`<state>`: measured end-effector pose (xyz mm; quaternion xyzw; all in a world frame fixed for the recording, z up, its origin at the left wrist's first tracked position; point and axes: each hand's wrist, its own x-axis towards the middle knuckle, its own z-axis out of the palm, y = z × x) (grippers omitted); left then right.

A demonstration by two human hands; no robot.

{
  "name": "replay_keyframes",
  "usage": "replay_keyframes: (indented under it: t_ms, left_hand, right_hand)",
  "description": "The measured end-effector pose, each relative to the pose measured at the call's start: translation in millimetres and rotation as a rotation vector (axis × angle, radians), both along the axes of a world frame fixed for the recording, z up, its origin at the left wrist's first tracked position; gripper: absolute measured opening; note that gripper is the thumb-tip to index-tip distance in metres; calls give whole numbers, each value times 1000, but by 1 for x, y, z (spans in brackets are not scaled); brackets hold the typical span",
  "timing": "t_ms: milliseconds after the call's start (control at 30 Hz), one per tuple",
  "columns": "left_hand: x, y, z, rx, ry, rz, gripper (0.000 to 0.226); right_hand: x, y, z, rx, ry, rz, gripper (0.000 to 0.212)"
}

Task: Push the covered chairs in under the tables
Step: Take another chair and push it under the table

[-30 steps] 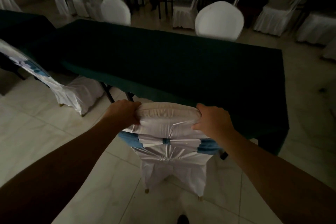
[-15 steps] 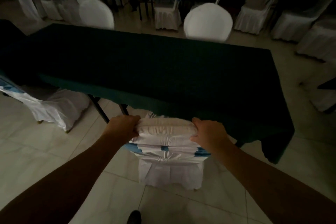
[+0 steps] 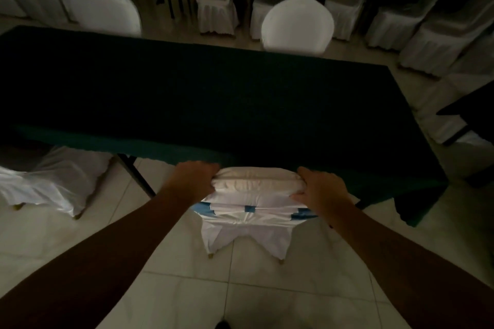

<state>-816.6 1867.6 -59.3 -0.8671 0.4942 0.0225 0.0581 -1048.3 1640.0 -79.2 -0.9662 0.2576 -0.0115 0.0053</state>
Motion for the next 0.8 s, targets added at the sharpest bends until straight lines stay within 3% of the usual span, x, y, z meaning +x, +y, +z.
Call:
replay_keyframes:
  t_ms: [533,800]
  left_hand:
    - [43,-31,5,-12,-50,-50,40]
    - [47,-31,-5,-32,-37,35,38]
  right_hand:
    - [46,-31,-13,-79,-136,-16,56]
    - [54,-22,-16,3,-63,-33,48]
